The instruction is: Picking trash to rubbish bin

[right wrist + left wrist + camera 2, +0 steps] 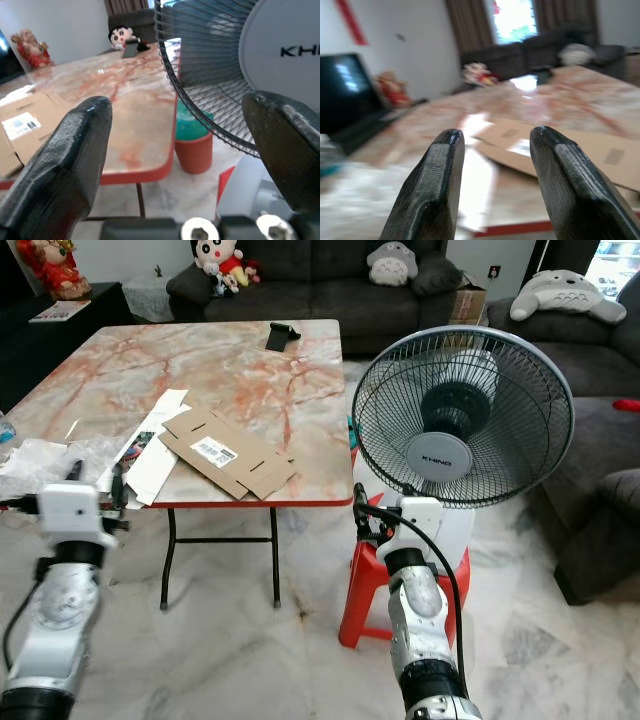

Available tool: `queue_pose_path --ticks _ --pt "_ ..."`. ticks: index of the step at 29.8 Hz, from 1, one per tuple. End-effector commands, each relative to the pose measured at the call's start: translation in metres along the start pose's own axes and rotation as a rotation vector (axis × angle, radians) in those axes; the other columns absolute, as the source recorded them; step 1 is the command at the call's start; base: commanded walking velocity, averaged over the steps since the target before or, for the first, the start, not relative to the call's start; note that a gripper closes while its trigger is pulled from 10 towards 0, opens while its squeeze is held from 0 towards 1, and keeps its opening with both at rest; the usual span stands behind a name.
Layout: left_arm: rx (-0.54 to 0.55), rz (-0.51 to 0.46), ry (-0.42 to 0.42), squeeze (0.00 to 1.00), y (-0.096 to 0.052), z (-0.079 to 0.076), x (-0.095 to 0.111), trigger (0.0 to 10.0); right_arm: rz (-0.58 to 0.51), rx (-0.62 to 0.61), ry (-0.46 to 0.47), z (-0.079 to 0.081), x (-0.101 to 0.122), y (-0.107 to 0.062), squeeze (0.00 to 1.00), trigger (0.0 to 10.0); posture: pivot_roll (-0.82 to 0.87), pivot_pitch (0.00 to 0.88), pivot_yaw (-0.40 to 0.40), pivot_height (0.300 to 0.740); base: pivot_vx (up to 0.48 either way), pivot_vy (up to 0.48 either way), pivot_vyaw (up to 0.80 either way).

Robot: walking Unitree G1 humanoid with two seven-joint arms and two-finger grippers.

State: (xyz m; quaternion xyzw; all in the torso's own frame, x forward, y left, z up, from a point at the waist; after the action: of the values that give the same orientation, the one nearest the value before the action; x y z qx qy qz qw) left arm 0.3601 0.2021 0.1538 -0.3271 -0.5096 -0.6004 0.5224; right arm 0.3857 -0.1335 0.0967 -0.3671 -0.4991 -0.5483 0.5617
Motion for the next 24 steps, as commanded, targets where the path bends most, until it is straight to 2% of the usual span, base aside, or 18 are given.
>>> queue_pose_path --ticks 1,2,3,5,12,18,24 --pt "-0.036 0.029 -0.019 0.0 0.005 -0.008 -0.003 10.0 0.007 0.025 0.011 0.011 0.001 0.007 0.0 10.0 0.0 0.0 0.088 0.74 0.0 0.0 0.0" --pt "-0.062 0.064 -0.04 0.0 0.01 -0.019 -0.01 10.0 0.017 0.054 0.011 0.021 0.0 0.011 0.0 10.0 0.0 0.0 0.084 0.74 0.0 0.0 0.0" --pt "-0.062 0.064 -0.04 0.0 0.01 -0.019 -0.01 10.0 0.017 0.054 0.011 0.021 0.0 0.011 0.0 10.0 0.0 0.0 0.084 0.74 0.0 0.0 0.0" --pt "-0.067 0.098 -0.076 0.0 0.012 -0.028 -0.017 10.0 0.032 0.068 0.014 0.029 -0.003 0.014 0.0 10.0 -0.01 0.0 0.081 0.74 0.0 0.0 0.0" --pt "-0.1 0.121 -0.126 0.0 0.006 -0.049 -0.019 10.0 0.05 0.088 0.024 0.038 -0.006 0.016 0.0 10.0 0.0 0.0 0.052 0.74 0.0 0.049 0.0" --pt "-0.09 0.128 -0.136 0.0 0.003 -0.05 -0.021 10.0 0.067 0.096 0.022 0.037 -0.011 0.013 0.0 10.0 0.01 0.0 0.041 0.74 0.0 0.437 0.0" --pt "-0.084 0.108 -0.13 0.0 0.008 -0.046 -0.013 10.0 0.06 0.089 0.029 0.037 -0.01 0.012 0.0 10.0 0.0 0.0 0.046 0.74 0.0 0.48 0.0"
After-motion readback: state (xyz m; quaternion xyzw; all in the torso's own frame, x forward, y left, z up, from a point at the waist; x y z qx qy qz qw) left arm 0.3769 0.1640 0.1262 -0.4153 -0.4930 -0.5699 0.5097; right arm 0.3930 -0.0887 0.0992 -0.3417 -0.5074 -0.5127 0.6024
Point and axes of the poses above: a point about 5 cm out from each wrist's last joint towards the gripper, its own y axis pointing out of the wrist towards the gripper, its own x axis along the axis of the wrist's last joint, z = x × y, the point moved 6 cm from there along y, pointing out of the wrist towards the gripper, and after that the axes turned 5 degrees about y, right-handed, at the moved point
